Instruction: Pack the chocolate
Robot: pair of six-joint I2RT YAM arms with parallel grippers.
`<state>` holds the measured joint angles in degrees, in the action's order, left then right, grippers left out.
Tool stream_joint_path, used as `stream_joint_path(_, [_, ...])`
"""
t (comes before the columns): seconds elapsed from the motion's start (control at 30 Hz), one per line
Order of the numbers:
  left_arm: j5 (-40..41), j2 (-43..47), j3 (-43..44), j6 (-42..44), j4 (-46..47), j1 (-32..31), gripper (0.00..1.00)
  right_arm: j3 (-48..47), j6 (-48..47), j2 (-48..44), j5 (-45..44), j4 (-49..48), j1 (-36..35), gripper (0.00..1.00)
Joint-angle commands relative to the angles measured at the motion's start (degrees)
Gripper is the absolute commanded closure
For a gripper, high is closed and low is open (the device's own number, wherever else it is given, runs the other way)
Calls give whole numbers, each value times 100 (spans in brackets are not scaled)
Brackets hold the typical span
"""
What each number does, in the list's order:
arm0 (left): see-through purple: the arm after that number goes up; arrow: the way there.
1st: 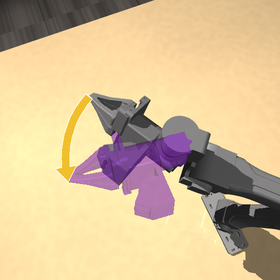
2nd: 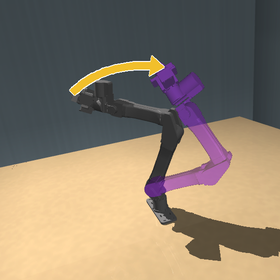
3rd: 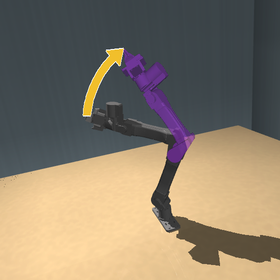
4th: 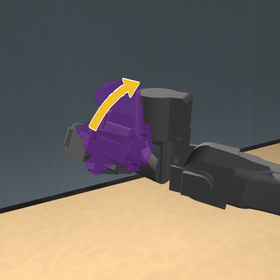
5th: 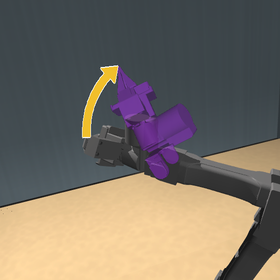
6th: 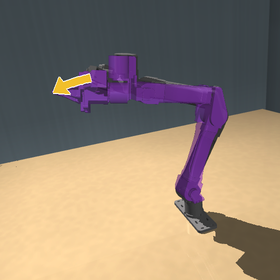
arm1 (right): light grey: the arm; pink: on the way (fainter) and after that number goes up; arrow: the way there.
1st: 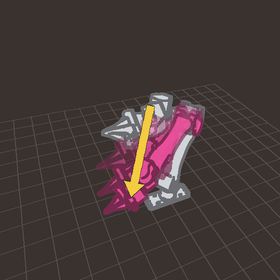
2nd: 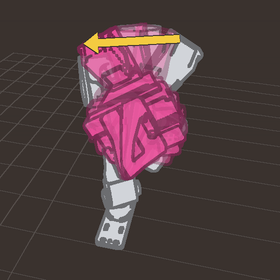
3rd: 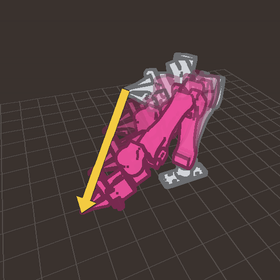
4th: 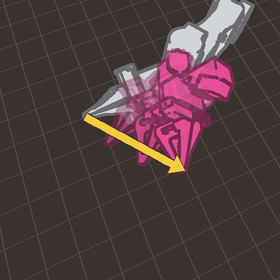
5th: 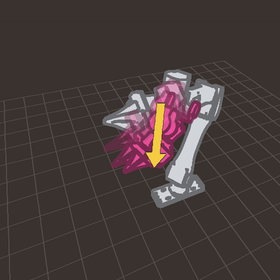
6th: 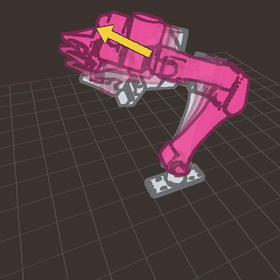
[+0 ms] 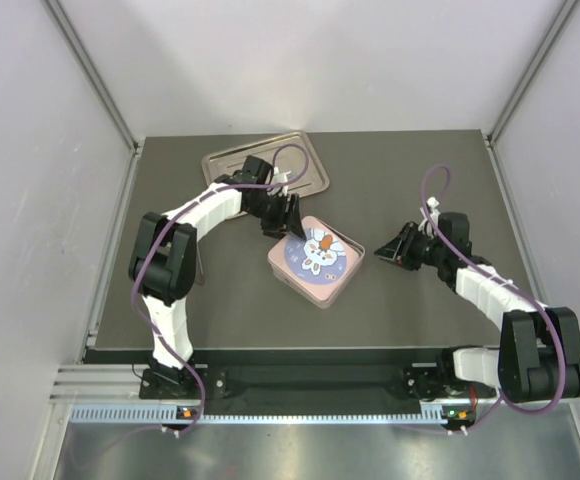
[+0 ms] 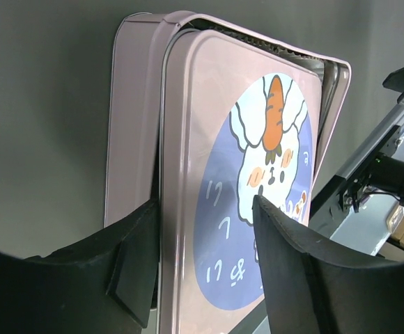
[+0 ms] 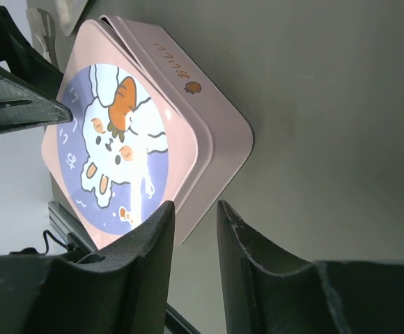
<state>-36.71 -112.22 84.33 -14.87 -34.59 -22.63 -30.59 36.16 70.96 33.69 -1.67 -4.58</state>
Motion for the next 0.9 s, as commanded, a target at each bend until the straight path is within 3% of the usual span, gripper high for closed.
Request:
stream_joint_path(0.0, [348, 166, 188, 73, -188, 48, 40, -290, -4, 58, 23, -219, 98, 68])
stream_joint_path(0.03, [331, 192, 197, 55, -197, 48, 36, -298, 13, 58, 23, -228, 98, 68])
stream_joint_path(0.07, [340, 210, 206, 37, -197, 48, 26, -299, 5, 58, 15, -228, 98, 67])
stream_joint_path(0.13, [375, 245, 241, 20, -250, 48, 21, -299, -4, 67, 23, -237, 106, 67])
stream_joint_path(0.4, [569, 324, 443, 20, -479, 48, 21, -299, -4, 50, 41, -246, 98, 66])
stream_joint_path(0.53, [15, 272, 470, -173, -408, 118, 28, -307, -4, 32, 41, -246, 98, 66])
stream_joint_path(0.87, [-540, 210, 364, -666, -329, 400, 33, -334, 40, 5, 76, -228, 89, 66])
